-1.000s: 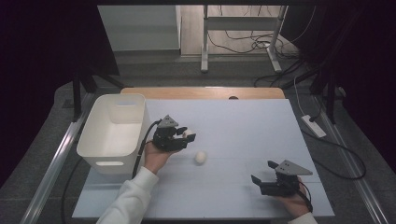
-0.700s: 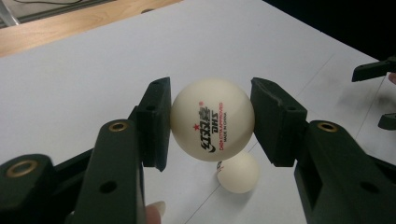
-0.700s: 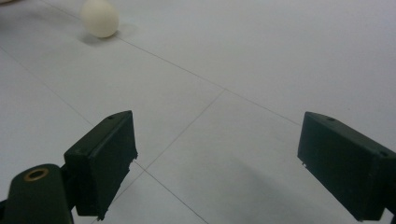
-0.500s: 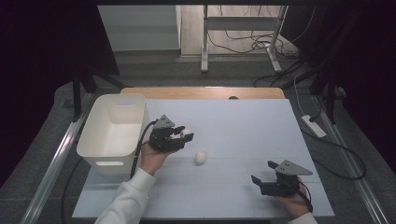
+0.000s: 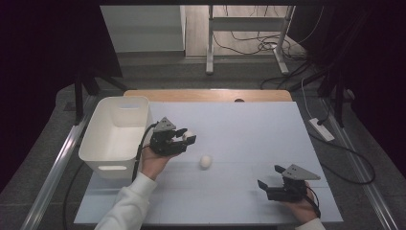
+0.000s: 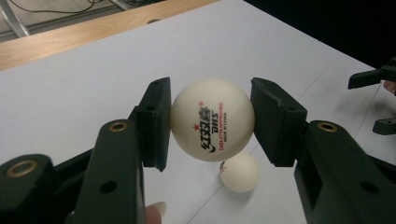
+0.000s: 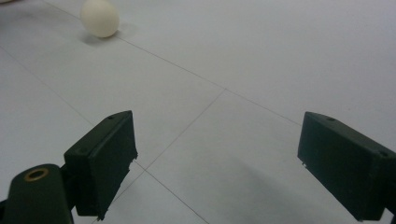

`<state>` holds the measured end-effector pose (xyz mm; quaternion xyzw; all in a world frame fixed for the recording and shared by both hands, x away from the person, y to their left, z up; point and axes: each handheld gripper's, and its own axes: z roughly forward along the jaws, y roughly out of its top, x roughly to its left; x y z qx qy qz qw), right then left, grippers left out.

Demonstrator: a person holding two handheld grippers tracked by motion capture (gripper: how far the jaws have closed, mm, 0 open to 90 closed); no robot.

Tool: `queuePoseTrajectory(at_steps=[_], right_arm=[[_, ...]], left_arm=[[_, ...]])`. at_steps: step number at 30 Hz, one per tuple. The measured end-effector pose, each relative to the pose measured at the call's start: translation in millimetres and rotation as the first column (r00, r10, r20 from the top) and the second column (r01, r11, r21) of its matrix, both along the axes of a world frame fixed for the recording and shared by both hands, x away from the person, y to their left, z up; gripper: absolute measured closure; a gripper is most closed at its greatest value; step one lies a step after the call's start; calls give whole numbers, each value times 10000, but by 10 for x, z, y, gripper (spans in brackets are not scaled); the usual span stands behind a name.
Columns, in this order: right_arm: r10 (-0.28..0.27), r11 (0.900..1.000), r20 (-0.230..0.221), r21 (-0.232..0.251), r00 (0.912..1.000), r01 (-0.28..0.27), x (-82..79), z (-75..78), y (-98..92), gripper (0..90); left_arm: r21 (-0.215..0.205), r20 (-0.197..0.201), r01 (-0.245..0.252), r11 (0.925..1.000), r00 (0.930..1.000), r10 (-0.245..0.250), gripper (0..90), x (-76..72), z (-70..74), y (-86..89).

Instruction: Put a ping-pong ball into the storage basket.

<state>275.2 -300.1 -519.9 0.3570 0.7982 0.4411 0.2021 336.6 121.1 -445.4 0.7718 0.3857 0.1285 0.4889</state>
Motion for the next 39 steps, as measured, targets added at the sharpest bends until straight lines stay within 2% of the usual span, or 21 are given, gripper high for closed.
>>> queuePoseTrajectory(at_steps=[16, 39], right_arm=[[-18, 10000, 73, 44, 10000, 18, -2, 9, -4, 115], [-74, 10000, 86, 3, 9999, 74, -5, 16, -9, 117]], left_arm=[[-184, 325, -43, 9998, 9995, 49, 506, -54, 123, 66], [-428, 923, -132, 9990, 9956, 171, 506, -118, 414, 194]])
